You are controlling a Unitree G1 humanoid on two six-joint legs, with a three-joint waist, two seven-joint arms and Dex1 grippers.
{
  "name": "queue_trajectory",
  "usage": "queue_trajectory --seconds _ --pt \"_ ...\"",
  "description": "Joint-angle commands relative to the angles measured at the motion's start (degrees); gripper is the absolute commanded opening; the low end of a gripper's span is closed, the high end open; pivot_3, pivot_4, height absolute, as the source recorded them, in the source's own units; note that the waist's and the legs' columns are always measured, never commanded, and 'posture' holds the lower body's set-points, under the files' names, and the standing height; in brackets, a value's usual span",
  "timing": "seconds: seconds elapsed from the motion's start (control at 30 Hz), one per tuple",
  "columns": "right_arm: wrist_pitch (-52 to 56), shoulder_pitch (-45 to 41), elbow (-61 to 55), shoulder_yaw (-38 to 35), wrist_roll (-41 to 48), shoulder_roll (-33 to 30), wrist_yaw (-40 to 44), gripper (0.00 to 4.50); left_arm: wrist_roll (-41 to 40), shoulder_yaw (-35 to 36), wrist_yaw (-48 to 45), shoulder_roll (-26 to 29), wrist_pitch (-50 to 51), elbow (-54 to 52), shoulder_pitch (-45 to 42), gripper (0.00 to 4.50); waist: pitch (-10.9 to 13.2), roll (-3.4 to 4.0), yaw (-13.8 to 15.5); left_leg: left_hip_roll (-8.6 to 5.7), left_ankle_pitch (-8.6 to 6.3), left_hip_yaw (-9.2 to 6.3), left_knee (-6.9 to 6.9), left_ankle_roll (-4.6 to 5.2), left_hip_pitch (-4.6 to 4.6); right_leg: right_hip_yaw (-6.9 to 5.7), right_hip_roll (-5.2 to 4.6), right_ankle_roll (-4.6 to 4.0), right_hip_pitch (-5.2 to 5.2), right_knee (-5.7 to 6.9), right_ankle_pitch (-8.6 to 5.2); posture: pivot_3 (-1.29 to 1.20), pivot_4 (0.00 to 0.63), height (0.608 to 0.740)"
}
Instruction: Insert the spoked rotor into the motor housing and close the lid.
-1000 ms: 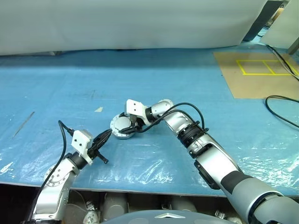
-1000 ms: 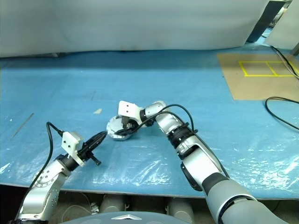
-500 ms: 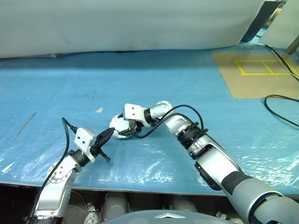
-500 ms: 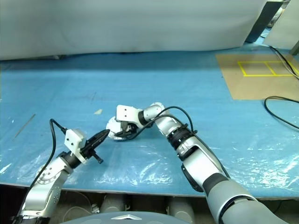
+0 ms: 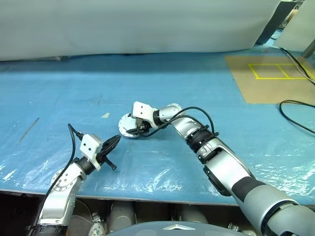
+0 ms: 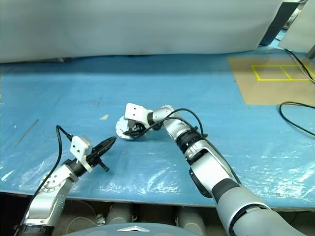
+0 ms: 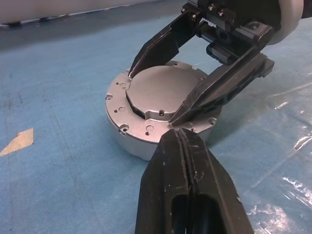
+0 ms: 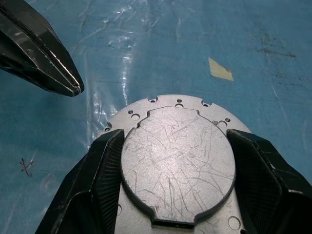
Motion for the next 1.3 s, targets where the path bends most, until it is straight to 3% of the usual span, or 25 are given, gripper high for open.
queue_trajectory --seconds 0.03,0.1,0.4,0.6,0.93,1.3 --pt "9.84 3.12 3.22 -1.44 1.11 -0.04 3.19 2.98 -0.03 0.15 -0.42 0.57 -1.34 -0.49 -0.65 0.0 -0.01 0.0 0.02 0.01 0.0 0.0 0.0 0.0 -0.06 0.0 0.01 -0.01 -0.02 -0.02 0.01 0.0 0.15 0.74" --pt "11.5 3.01 3.19 -2.91 1.88 0.54 2.73 2.98 0.01 0.17 -0.52 0.56 -1.47 -0.33 -0.62 0.0 -0.02 -0.01 -0.11 0.04 0.01 0.01 -0.13 0.0 -0.2 -0.02 0.07 -0.38 -0.05 -0.34 0.22 0.0 0.15 0.74" --pt "0.98 4.06 7.13 2.38 -6.11 -3.2 -1.7 2.98 0.13 0.45 -0.54 0.44 -2.25 0.1 0.18 0.0 -0.1 0.02 -0.21 -0.01 0.01 0.08 -0.66 -0.01 -0.08 -0.1 0.04 -0.4 -0.05 -0.6 0.18 0.0 0.15 0.74" --pt "-0.68 4.09 7.55 3.78 -7.13 -3.96 -1.51 2.98 0.07 0.55 -0.47 0.47 -2.2 0.15 0.06 0.0 -0.09 0.04 0.22 -0.1 0.0 0.09 -0.7 0.0 0.22 -0.08 -0.1 0.05 0.27 -0.59 -0.06 0.0 0.15 0.74" --pt "12.39 9.11 -3.86 4.24 -2.35 -4.18 12.44 2.98 0.19 0.6 -0.61 0.58 -2.38 0.86 -0.4 0.0 -0.52 0.1 0.41 -0.14 0.02 0.09 -0.69 0.01 0.05 -0.06 -0.11 -0.09 0.38 -0.71 -0.13 0.0 0.15 0.74" --pt "14.5 11.42 -10.34 6.53 -3.24 -6.57 15.46 2.98 0.23 0.53 -0.69 0.7 -3.0 1.62 -0.75 0.0 -0.83 -0.19 -0.04 -0.21 -0.27 0.06 -0.75 -0.23 -0.2 -0.1 -0.07 0.28 0.3 -0.91 -0.24 0.0 0.15 0.74"
